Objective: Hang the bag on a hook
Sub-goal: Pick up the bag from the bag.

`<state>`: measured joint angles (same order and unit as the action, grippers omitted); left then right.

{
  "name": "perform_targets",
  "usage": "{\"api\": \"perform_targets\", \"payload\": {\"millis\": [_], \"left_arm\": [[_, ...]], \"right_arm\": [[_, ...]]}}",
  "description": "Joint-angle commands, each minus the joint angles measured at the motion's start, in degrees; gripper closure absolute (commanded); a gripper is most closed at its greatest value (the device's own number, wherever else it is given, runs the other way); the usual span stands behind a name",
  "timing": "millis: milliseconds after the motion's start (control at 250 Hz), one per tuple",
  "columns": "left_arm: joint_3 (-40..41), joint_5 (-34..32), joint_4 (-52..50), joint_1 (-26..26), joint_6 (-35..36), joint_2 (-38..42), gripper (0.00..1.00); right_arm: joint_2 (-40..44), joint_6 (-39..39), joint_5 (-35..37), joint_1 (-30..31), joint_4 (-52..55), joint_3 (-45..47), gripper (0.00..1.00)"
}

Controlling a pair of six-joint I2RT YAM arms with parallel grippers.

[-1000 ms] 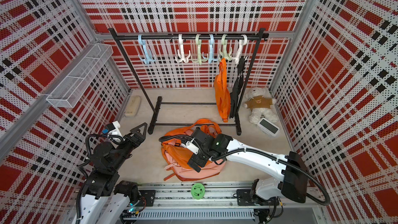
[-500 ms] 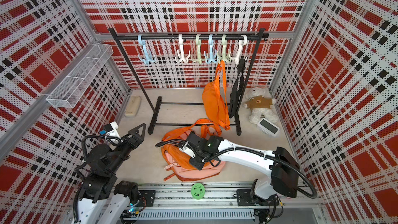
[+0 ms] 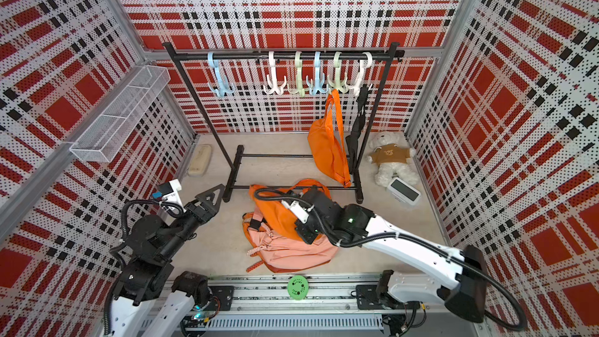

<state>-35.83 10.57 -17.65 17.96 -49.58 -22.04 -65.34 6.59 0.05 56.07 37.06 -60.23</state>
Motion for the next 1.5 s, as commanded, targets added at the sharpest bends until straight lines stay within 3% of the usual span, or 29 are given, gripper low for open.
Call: {"api": "perform_targets", "payload": {"millis": [0, 152, 264, 432, 828, 1149, 1245, 1421, 1493], "left_arm": [[-0.3, -6.9, 4.4, 11.3, -0.9, -1.3, 0.01], [1.4, -20.9, 15.6, 33.2, 3.7, -9.6, 0.01], [-2.3, -25.1, 20.9, 41.2, 8.8, -19.1, 0.00], [-6.1, -24.7, 26.5, 40.5, 9.5, -27.1, 0.01], [-9.8, -19.7, 32.9, 36.0, 8.5, -35.3, 0.03], [-14.7, -16.5, 33.8, 34.9, 8.3, -42.2, 0.12], [-15.2, -15.7, 33.8, 34.9, 8.1, -43.5, 0.23], [-15.3, -15.6, 33.0, 34.8, 8.3, -42.7, 0.59], [-15.4, -15.6, 31.0, 34.4, 9.0, -41.8, 0.71]], "right_arm": [[4.6, 4.5, -0.8, -4.1, -13.1, 1.2, 1.00], [4.4, 6.4, 0.5, -4.6, -20.4, 0.4, 1.00], [3.5, 7.3, 0.5, -4.6, -22.6, -0.9, 1.00], [4.0, 7.9, -0.5, -4.6, -23.9, -1.1, 1.00], [3.0, 6.8, -0.4, -4.0, -24.5, 0.8, 1.00], [0.0, 2.4, 10.1, 1.4, -21.2, -2.1, 1.00], [-0.7, 2.1, 12.1, 2.2, -21.2, -2.3, 1.00], [0.9, 2.0, 13.8, 2.4, -22.1, -1.2, 1.00], [2.0, 1.7, 13.9, 2.3, -22.4, -0.9, 0.86]]}}
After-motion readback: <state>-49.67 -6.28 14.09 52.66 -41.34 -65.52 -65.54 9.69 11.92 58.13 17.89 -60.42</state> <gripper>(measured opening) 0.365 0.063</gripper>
